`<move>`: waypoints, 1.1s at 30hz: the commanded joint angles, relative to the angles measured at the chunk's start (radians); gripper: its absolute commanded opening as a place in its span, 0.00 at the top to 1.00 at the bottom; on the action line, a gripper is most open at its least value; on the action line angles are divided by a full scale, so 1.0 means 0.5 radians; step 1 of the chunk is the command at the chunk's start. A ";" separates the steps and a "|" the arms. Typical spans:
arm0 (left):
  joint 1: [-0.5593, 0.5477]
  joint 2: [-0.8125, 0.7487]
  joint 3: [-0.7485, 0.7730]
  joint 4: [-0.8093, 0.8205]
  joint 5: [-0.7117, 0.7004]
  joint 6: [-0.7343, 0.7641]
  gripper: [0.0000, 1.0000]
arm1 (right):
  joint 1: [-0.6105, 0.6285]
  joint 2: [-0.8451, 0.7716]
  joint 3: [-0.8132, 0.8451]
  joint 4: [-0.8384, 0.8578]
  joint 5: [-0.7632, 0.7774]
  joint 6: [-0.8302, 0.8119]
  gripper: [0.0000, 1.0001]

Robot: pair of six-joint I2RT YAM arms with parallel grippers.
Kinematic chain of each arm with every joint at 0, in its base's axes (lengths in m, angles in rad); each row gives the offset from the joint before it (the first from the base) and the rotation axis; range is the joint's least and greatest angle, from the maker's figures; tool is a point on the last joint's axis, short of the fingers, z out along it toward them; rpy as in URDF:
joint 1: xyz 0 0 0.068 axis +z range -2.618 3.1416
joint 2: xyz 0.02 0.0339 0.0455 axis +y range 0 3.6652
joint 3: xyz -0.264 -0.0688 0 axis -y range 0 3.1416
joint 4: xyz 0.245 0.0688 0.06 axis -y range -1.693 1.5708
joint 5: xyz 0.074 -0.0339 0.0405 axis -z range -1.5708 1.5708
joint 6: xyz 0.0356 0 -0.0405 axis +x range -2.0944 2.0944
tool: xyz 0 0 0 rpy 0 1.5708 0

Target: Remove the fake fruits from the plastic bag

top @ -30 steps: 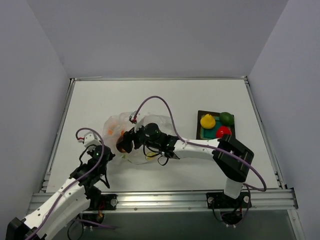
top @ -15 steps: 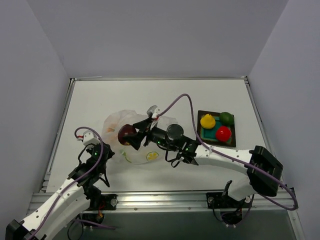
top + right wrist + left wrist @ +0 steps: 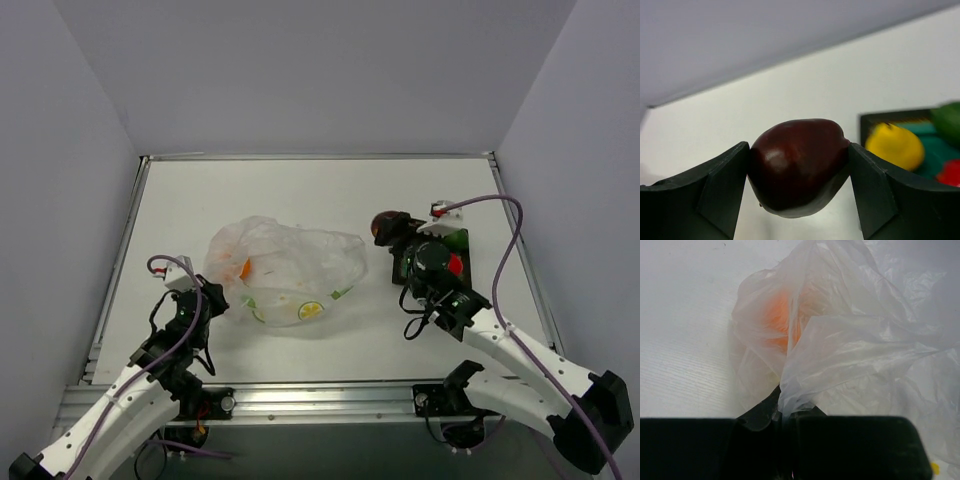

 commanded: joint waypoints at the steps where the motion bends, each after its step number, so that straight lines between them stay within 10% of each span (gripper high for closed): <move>1: 0.010 -0.008 0.067 0.095 0.049 0.103 0.98 | -0.152 0.056 -0.135 -0.440 0.376 0.190 0.87; 16: 0.013 0.044 0.030 0.181 0.101 0.164 0.98 | -0.330 0.532 -0.154 -0.483 0.468 0.344 0.84; 33: 0.010 0.050 0.051 0.141 0.120 0.127 0.98 | -0.361 0.342 -0.071 -0.513 0.287 0.264 0.22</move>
